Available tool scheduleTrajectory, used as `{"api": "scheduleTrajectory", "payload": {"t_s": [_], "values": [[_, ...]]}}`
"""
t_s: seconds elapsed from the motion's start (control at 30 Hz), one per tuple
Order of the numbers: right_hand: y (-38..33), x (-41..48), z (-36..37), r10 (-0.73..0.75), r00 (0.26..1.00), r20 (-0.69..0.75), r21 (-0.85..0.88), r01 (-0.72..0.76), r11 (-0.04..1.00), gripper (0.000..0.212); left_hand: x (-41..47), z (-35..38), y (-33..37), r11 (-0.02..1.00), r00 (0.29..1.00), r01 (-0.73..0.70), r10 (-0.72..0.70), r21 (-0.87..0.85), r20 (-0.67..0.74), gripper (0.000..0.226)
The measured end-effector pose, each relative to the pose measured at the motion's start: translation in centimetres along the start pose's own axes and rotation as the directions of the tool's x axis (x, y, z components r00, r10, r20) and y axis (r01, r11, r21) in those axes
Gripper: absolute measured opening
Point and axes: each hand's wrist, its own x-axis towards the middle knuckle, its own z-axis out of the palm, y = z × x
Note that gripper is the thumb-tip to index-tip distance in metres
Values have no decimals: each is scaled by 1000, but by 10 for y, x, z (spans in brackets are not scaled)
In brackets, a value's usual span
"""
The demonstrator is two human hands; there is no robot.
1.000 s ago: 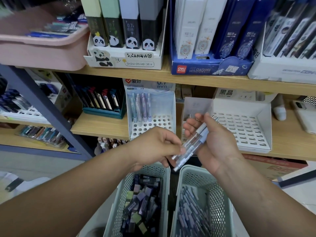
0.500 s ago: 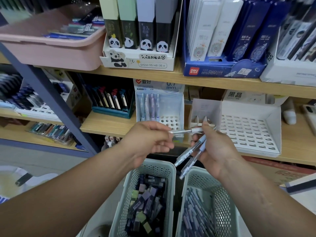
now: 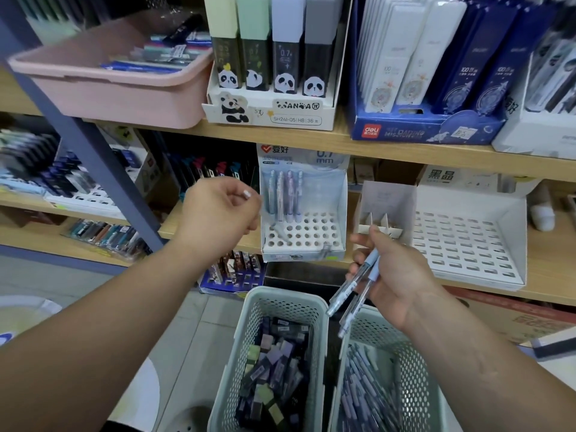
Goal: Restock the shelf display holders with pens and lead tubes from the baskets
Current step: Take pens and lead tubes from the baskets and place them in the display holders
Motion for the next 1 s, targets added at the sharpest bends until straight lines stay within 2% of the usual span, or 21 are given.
{"api": "scheduleTrajectory", "payload": {"t_s": [0.1,0.3,0.47,0.6,0.73,0.87,0.93,1.0], "values": [[1,-1,-1,-2,1000,-11,0,2,1000,38,2,1,-4,982,996,-68,77,174,-43,16],[1,0,-2,-11,1000,-1,28,11,1000,38,7,14,-2,921,978,-202,210,333,11,15],[0,0,-4,-10,1000,7,33,10,999,37,14,24,-4,908,977,-212,204,361,61,15],[-2,1,-7,-7,1000,4,36,7,999,37,16,32,-6,926,979,-204,195,318,59,15],[-4,3,-10,-5,1000,-3,46,5,999,38,18,40,-5,939,986,-168,159,300,54,28],[-5,4,-12,-12,1000,-26,42,13,999,40,19,46,-6,933,981,-195,190,301,46,44],[-5,5,-12,-24,999,-45,35,26,999,40,20,47,-7,898,967,-250,247,361,57,49],[-6,5,-12,-34,997,-63,41,37,998,42,20,45,-9,814,943,-324,318,483,97,48]]}}
